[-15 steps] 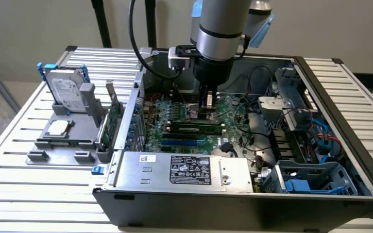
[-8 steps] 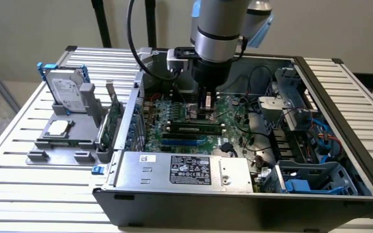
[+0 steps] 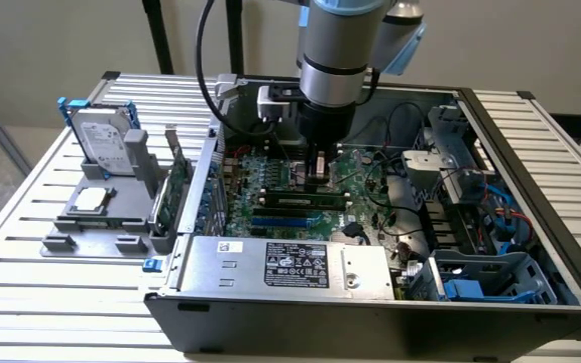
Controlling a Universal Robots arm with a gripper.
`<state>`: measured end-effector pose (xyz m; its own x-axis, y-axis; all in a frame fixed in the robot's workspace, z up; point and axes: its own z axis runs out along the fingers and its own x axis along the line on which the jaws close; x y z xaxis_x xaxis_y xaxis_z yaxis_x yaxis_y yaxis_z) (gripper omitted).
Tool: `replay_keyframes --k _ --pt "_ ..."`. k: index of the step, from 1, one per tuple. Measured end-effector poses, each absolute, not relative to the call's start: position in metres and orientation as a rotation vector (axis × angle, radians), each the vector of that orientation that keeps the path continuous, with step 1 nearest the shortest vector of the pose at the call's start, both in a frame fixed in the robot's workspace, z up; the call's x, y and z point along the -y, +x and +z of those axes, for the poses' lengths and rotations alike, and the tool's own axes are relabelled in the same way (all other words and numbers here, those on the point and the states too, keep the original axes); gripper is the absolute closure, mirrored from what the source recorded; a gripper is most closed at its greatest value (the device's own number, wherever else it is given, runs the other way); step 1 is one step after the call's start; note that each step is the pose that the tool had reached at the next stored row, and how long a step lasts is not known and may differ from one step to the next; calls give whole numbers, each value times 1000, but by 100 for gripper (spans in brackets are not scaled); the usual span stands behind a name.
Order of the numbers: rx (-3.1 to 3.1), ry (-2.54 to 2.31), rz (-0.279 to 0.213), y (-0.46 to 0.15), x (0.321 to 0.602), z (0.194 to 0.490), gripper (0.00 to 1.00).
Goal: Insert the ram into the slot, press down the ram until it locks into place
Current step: 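Press down the ram until it locks into place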
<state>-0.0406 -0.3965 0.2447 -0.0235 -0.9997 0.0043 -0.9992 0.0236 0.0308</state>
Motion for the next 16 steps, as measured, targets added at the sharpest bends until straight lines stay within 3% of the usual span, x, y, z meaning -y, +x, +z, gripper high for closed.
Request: replay_keyframes --k 12,16 --pt "2229 2177 -29 -41 395 225 89" --pt "2229 2177 -31 -41 395 235 89"
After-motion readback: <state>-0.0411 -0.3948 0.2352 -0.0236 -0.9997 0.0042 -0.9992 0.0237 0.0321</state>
